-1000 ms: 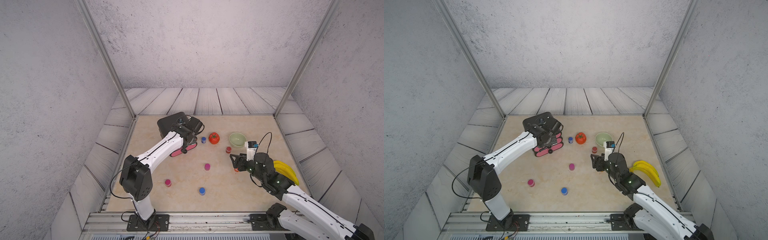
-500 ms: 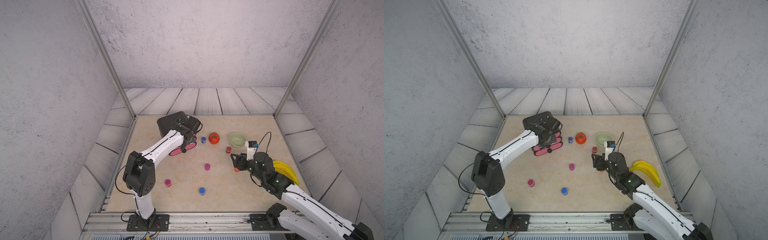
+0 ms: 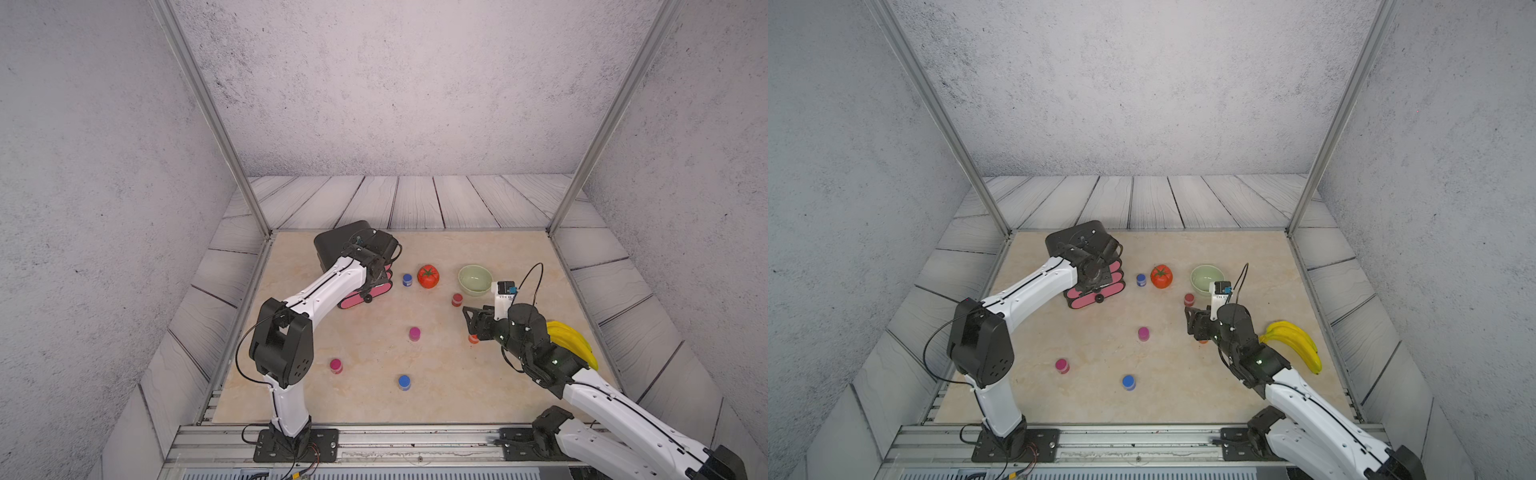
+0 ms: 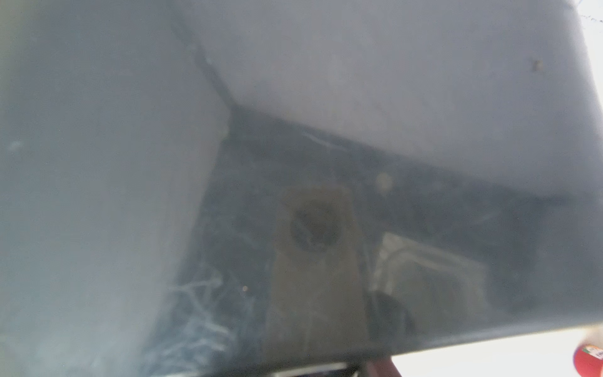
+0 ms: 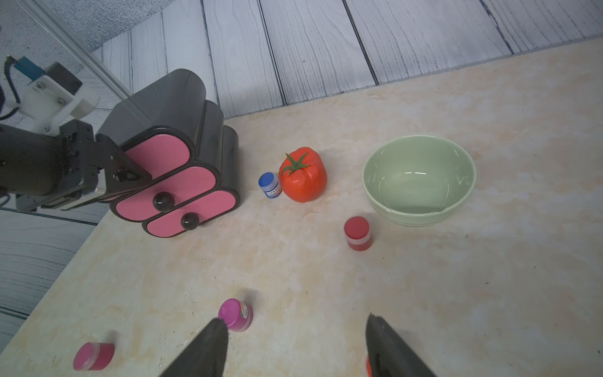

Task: Put the paint cans in the drawer according to color
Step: Open the drawer in the storage box.

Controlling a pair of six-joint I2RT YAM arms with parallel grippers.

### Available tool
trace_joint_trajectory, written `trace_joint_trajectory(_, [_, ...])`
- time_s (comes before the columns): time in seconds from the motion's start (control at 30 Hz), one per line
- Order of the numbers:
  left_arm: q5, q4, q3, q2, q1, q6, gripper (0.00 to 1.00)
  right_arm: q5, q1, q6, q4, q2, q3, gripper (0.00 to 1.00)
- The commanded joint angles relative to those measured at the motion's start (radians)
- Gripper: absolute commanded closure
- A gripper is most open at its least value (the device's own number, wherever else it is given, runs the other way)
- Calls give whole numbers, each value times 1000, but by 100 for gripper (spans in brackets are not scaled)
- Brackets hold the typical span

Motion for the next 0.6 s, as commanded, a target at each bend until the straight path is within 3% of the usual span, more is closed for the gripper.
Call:
trace_joint_trajectory(0.0, [56,-25,8,-44,-9,-8,89,16,-3,-10,9,-6,22,29])
trace_joint_trajectory(0.4, [124,59,-269,-297,-132,-121,88,23,-5,-3,-2,-50,-3,29])
trace_joint_trajectory(0.47, [131,97,-299,-305,-133,-116,85,23,-5,-1,-4,-53,-4,29])
trace_joint_trajectory(0.57, [105,101,-296,-284,-131,-112,67,9,-5,2,-8,-53,-4,29])
